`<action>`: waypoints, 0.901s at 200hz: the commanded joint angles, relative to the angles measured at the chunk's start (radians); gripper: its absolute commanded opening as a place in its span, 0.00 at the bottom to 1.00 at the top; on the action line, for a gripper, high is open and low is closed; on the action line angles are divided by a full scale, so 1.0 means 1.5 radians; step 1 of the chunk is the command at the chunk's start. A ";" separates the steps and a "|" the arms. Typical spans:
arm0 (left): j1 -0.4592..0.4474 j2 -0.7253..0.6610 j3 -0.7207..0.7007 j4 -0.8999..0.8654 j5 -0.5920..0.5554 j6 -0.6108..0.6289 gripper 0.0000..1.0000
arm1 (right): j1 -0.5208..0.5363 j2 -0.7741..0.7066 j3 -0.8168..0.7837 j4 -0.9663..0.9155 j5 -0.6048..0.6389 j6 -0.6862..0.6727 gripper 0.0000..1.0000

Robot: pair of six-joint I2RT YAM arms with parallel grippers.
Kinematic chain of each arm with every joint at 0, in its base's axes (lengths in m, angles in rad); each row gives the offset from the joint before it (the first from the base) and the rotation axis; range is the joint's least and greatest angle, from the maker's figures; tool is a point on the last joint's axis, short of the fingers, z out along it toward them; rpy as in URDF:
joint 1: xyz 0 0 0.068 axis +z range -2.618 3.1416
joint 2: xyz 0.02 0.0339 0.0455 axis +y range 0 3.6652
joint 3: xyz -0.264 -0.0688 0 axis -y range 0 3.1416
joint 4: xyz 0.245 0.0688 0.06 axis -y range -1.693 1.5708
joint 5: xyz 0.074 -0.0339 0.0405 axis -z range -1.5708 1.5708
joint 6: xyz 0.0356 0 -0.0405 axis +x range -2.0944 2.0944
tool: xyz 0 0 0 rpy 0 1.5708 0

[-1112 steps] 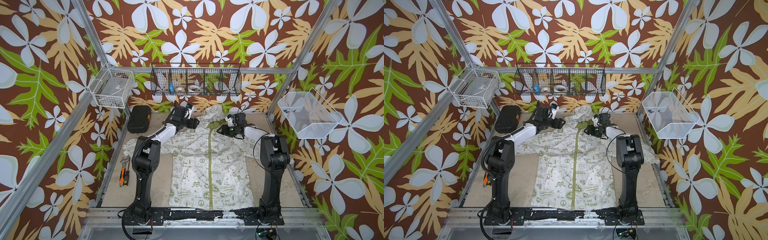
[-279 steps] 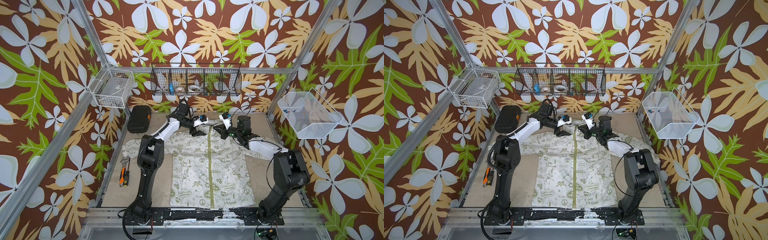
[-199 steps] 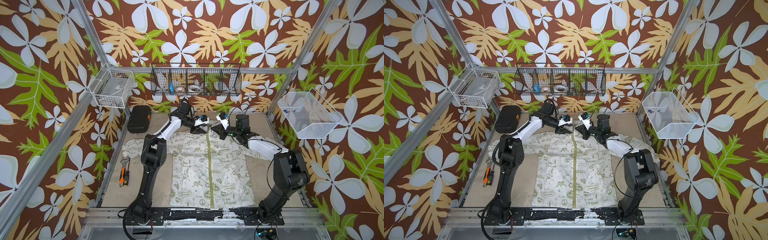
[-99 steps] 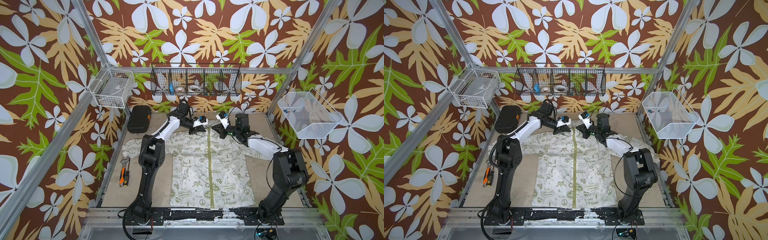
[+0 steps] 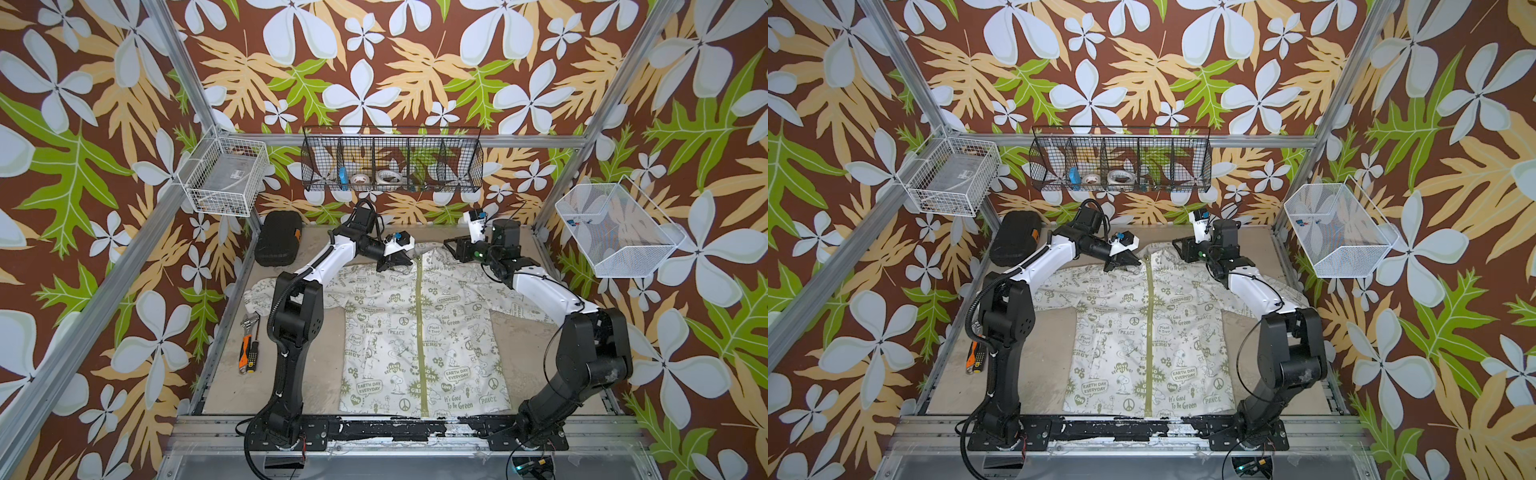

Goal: Unzip the jacket
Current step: Unzip the zipper on the jacket.

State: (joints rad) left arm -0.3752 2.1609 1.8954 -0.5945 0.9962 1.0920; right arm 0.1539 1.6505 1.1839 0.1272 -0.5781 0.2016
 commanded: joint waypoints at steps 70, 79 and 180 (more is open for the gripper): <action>0.004 -0.048 -0.072 0.119 0.016 -0.067 0.00 | 0.032 0.078 -0.083 0.141 -0.398 0.011 0.49; 0.003 -0.051 -0.079 0.126 0.013 -0.067 0.00 | 0.039 0.086 -0.072 0.111 -0.396 -0.016 0.49; 0.004 -0.053 -0.088 0.137 -0.004 -0.072 0.00 | 0.045 0.090 0.001 -0.084 -0.177 -0.103 0.46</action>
State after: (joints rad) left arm -0.3714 2.0918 1.7657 -0.4084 0.9802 0.9890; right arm 0.2218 1.8191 1.1748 0.0818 -1.0496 0.0734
